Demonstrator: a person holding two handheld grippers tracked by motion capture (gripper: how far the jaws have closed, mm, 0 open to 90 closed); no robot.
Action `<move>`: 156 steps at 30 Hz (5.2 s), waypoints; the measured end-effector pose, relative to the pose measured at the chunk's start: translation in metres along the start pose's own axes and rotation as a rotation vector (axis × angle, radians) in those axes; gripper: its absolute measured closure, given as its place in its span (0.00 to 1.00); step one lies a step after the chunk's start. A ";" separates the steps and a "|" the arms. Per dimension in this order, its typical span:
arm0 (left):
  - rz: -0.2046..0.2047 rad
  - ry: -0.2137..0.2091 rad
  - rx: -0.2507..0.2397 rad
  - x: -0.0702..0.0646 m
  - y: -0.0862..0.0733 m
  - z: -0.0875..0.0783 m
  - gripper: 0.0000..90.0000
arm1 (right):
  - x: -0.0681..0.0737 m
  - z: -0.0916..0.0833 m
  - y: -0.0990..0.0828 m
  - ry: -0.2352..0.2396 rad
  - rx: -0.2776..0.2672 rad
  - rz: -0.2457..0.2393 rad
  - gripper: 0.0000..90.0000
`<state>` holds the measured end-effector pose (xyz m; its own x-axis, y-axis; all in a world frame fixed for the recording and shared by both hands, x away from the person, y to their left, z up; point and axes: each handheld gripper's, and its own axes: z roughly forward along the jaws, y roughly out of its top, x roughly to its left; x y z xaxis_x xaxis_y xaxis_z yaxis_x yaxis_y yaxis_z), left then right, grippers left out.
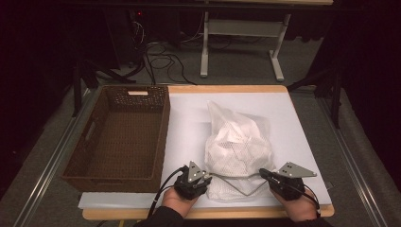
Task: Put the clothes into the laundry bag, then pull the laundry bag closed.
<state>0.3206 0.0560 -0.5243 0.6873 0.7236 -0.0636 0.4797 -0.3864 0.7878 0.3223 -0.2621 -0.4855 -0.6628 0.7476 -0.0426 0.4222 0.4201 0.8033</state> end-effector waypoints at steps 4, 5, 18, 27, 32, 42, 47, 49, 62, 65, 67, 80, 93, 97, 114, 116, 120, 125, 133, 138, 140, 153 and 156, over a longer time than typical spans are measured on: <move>0.014 0.005 0.015 -0.004 0.002 0.003 0.92 | 0.005 0.003 0.002 0.002 0.005 -0.028 0.98; 0.014 0.008 0.013 -0.005 0.002 0.002 0.95 | 0.006 0.003 0.002 0.000 0.010 -0.027 0.98; 0.025 0.047 -0.059 -0.013 0.007 -0.025 0.95 | 0.009 0.001 0.002 0.005 0.003 -0.041 0.98; 0.071 -0.004 -0.011 -0.034 0.019 0.016 0.89 | 0.006 0.000 0.002 -0.001 -0.003 -0.036 0.98; 0.042 -0.086 -0.061 -0.043 0.026 0.023 0.79 | 0.006 -0.002 0.002 0.004 -0.015 -0.030 0.97; 0.062 -0.013 -0.144 -0.021 0.023 -0.026 0.83 | 0.009 -0.010 0.006 0.020 -0.064 -0.024 0.98; -0.045 0.021 -0.164 0.003 0.002 -0.035 0.85 | 0.022 -0.014 0.015 0.053 -0.112 -0.047 0.97; -0.063 0.021 -0.153 0.006 0.000 -0.032 0.84 | 0.028 -0.016 0.021 0.076 -0.132 -0.058 0.98; -0.074 0.022 -0.168 0.002 -0.003 -0.039 0.77 | 0.071 0.062 0.050 0.070 0.016 -0.057 1.00; -0.061 0.025 -0.142 0.001 -0.003 -0.034 0.76 | 0.052 0.075 0.041 0.027 0.133 -0.039 1.00; -0.057 0.026 -0.133 0.002 -0.003 -0.032 0.75 | 0.050 0.080 0.034 0.025 0.165 -0.060 1.00; -0.110 0.055 -0.181 0.012 -0.004 -0.046 0.73 | 0.101 0.053 0.037 0.193 0.046 -0.096 0.99; -0.129 0.067 -0.190 0.016 -0.004 -0.049 0.72 | 0.104 0.111 0.047 0.109 0.141 -0.076 0.55; -0.129 0.070 -0.186 0.015 -0.004 -0.048 0.72 | 0.105 0.113 0.048 0.135 0.140 -0.071 0.74; -0.130 0.076 -0.182 0.015 -0.004 -0.047 0.72 | 0.092 0.074 0.040 0.121 0.045 -0.069 1.00; -0.130 0.072 -0.181 0.015 -0.004 -0.046 0.72 | 0.093 0.071 0.039 0.125 0.037 -0.064 1.00; -0.127 0.069 -0.175 0.015 -0.004 -0.045 0.72 | 0.092 0.067 0.038 0.130 0.037 -0.062 0.97; -0.132 0.074 -0.183 0.014 -0.005 -0.047 0.71 | 0.097 0.063 0.038 0.139 0.016 -0.070 0.92; -0.143 0.088 -0.185 0.017 -0.006 -0.050 0.71 | 0.110 0.078 0.053 0.144 0.024 -0.080 0.81; -0.145 0.090 -0.185 0.019 -0.006 -0.051 0.71 | 0.109 0.109 0.050 0.115 0.118 -0.071 0.59; -0.148 0.090 -0.185 0.019 -0.007 -0.051 0.71 | 0.113 0.115 0.048 0.105 0.126 -0.098 0.58; -0.138 0.089 -0.176 0.017 -0.006 -0.049 0.71 | 0.103 0.098 0.047 0.105 0.067 -0.057 0.90; -0.136 0.089 -0.170 0.017 -0.007 -0.048 0.71 | 0.099 0.092 0.045 0.106 0.056 -0.044 0.94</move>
<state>0.3029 0.0981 -0.5014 0.5684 0.8127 -0.1283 0.4605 -0.1850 0.8682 0.3331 -0.1220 -0.5079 -0.7421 0.6702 -0.0114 0.4232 0.4816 0.7675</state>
